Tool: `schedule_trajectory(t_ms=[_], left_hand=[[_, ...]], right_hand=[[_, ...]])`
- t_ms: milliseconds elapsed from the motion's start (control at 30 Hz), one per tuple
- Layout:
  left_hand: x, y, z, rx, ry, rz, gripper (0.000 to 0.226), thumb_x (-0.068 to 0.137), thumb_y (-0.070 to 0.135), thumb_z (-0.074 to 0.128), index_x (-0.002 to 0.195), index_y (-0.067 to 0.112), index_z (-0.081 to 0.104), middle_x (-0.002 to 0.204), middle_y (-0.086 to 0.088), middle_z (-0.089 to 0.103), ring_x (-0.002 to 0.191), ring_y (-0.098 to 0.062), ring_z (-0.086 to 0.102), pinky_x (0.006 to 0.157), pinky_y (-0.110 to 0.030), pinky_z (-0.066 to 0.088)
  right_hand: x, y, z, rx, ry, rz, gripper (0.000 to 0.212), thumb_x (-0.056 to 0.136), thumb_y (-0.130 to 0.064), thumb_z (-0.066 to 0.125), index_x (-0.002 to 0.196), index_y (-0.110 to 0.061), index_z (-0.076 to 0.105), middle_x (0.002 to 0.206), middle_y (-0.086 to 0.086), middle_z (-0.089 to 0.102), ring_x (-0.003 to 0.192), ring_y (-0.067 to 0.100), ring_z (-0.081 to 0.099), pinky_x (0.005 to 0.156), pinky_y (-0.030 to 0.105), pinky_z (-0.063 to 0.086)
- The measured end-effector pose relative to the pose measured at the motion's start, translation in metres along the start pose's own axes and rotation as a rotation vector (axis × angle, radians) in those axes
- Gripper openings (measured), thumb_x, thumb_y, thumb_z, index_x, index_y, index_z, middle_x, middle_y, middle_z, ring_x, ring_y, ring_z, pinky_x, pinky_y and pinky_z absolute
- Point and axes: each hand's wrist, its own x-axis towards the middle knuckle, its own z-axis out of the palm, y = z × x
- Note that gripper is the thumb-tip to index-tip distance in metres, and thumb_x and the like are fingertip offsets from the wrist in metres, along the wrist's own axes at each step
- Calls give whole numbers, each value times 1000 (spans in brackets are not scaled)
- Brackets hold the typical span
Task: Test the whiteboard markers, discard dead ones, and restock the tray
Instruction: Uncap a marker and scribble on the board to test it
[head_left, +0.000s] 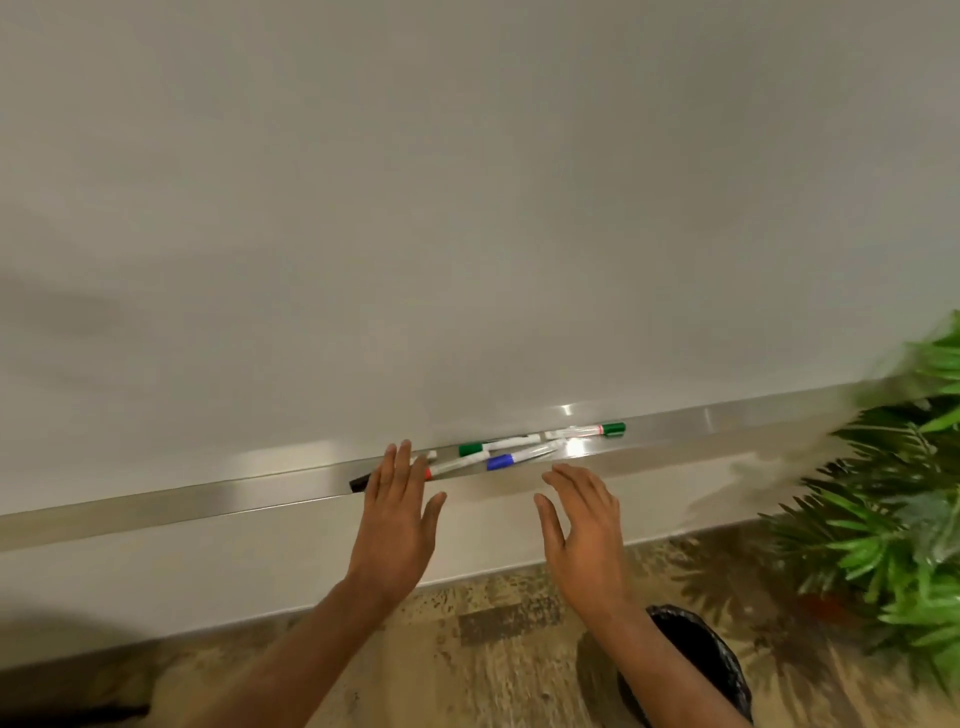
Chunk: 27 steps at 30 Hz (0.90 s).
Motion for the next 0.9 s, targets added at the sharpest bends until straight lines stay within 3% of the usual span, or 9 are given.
schedule_trajectory(t_ms=[100, 267, 400, 667, 900], left_hand=[[1, -36, -7, 32, 3, -60, 72, 103, 54, 12, 157, 12, 33, 168, -5, 13, 156, -21, 3, 125, -39, 9], [0, -84, -12, 38, 34, -113, 71, 103, 55, 11, 159, 15, 26, 169, -2, 6, 156, -16, -7, 126, -37, 3], [-3, -111, -15, 48, 58, -87, 63, 107, 48, 21, 158, 13, 29, 169, -6, 12, 157, -14, -8, 126, -31, -4], [-2, -142, -12, 12, 55, -50, 59, 108, 45, 28, 158, 13, 29, 169, -5, 16, 157, -18, 1, 125, -33, 2], [1, -155, -7, -51, 63, -35, 60, 108, 49, 20, 159, 17, 28, 169, -1, 13, 157, -15, 0, 125, -32, 4]], right_hand=[[13, -23, 26, 17, -17, -58, 27, 96, -24, 60, 121, -14, 67, 126, 0, 64, 123, 16, 53, 104, 34, 44], [30, -62, 78, 43, -87, -107, 29, 98, -26, 56, 123, -15, 67, 128, 1, 64, 124, 18, 54, 108, 33, 43], [37, -87, 119, 47, -146, -147, 27, 98, -22, 58, 122, -14, 67, 126, 1, 66, 120, 17, 56, 104, 31, 44], [48, -100, 183, -91, -315, -199, 25, 93, -13, 65, 117, -15, 69, 120, 2, 69, 115, 23, 61, 99, 41, 52], [65, -95, 210, -246, -508, -208, 33, 88, -8, 68, 120, -19, 69, 121, -1, 69, 118, 21, 58, 104, 36, 45]])
